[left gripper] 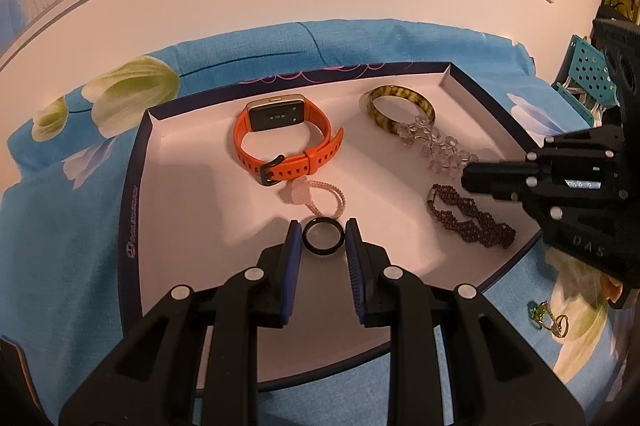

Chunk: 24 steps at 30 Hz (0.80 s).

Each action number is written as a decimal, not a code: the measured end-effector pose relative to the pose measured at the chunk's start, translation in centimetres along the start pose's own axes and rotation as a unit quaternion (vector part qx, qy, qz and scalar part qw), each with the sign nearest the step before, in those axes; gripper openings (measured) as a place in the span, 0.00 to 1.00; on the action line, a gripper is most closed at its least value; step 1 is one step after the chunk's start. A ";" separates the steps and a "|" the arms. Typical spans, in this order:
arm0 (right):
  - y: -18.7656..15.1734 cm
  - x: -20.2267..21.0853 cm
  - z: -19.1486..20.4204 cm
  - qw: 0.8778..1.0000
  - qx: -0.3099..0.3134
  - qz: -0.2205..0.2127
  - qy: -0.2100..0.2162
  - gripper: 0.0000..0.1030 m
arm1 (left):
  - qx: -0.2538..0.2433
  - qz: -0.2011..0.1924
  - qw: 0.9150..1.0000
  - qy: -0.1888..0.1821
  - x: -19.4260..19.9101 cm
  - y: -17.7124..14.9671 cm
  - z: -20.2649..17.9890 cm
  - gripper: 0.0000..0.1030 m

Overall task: Organize jewelry
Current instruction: 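Open the left tool to drop the ring in the box while the right tool releases the bracelet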

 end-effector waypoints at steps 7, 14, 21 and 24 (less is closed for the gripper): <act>0.4 0.5 -0.5 1.000 -0.022 -0.014 0.011 0.03 | 0.002 -0.004 1.000 0.005 0.2 0.0 0.0 0.23; -0.5 2.4 -0.6 0.997 -0.051 -0.035 0.036 0.23 | 0.003 -0.026 0.999 0.019 1.9 0.0 0.0 0.43; -2.6 6.1 1.4 0.995 -0.039 -0.070 0.058 0.33 | 0.010 -0.073 0.997 0.021 6.5 -0.7 0.4 0.54; -3.8 7.3 2.5 0.994 -0.033 -0.078 0.071 0.34 | 0.012 -0.084 0.996 0.012 8.3 -1.9 0.5 0.55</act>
Point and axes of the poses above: each gripper's, at about its wrist camera, not at the fingertips, and x roughly against the way its jaws point, z to its left, y to its top, the point moved 5 cm from there along -x, roughly the way its jaws point, and after that the axes turned 8 degrees about z, right-handed, at the moved point
